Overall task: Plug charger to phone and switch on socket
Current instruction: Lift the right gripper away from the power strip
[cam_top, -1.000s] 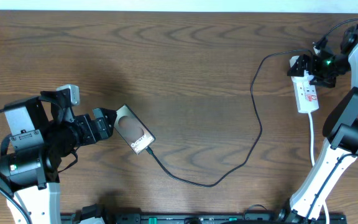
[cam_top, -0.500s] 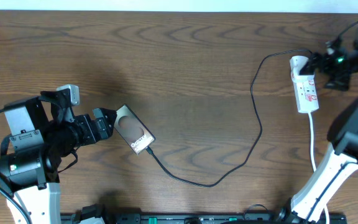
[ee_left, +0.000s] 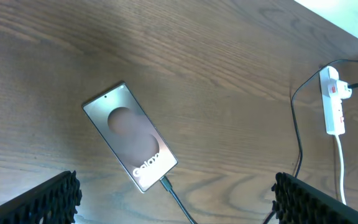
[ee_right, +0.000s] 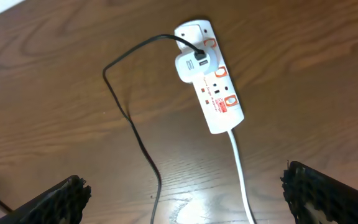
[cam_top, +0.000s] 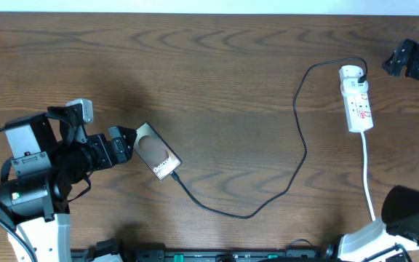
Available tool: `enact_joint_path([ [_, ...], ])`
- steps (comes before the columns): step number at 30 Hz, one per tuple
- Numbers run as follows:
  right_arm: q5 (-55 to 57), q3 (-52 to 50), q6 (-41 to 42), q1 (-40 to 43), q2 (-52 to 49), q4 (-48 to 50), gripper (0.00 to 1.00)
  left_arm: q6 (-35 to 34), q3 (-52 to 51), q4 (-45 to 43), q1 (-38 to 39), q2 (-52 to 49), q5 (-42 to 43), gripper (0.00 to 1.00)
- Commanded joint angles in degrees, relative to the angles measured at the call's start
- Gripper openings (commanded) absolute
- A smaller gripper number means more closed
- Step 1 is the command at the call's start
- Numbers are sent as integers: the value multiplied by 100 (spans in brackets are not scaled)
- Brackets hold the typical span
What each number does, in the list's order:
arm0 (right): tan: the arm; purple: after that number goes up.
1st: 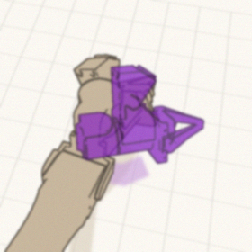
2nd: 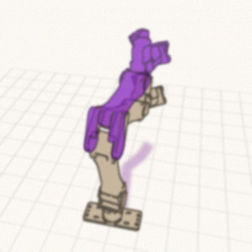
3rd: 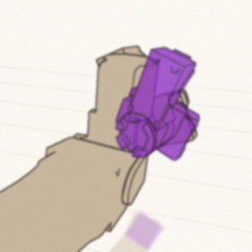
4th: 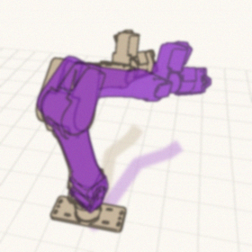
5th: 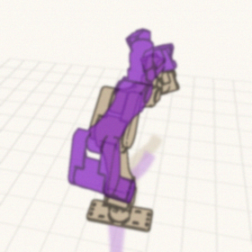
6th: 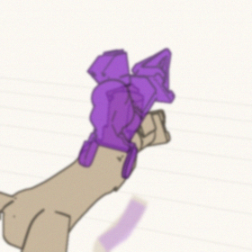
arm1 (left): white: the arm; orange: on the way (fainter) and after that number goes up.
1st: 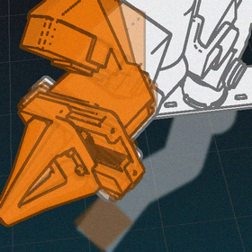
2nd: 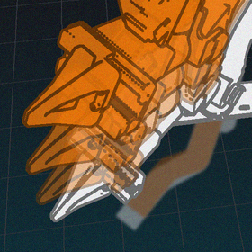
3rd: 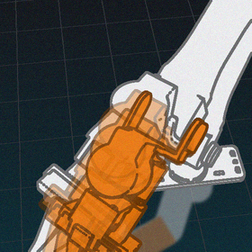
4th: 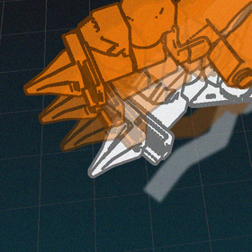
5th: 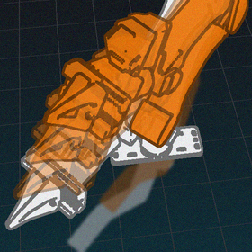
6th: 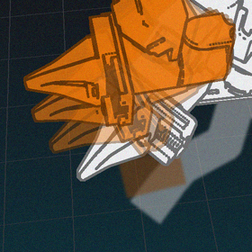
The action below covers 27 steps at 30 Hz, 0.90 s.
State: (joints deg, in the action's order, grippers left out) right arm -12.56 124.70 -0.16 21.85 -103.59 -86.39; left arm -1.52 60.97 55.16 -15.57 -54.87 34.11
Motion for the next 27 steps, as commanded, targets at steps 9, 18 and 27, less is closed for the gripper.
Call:
enact_joint_path([
  [9,63,4,98,-42,94,-127,99,0,28,11,2,-11,-33,98],
  [18,63,4,98,-42,94,-127,99,0,28,11,2,-11,-33,98],
  [27,63,4,98,-42,94,-127,99,0,28,11,2,-11,-33,97],
])
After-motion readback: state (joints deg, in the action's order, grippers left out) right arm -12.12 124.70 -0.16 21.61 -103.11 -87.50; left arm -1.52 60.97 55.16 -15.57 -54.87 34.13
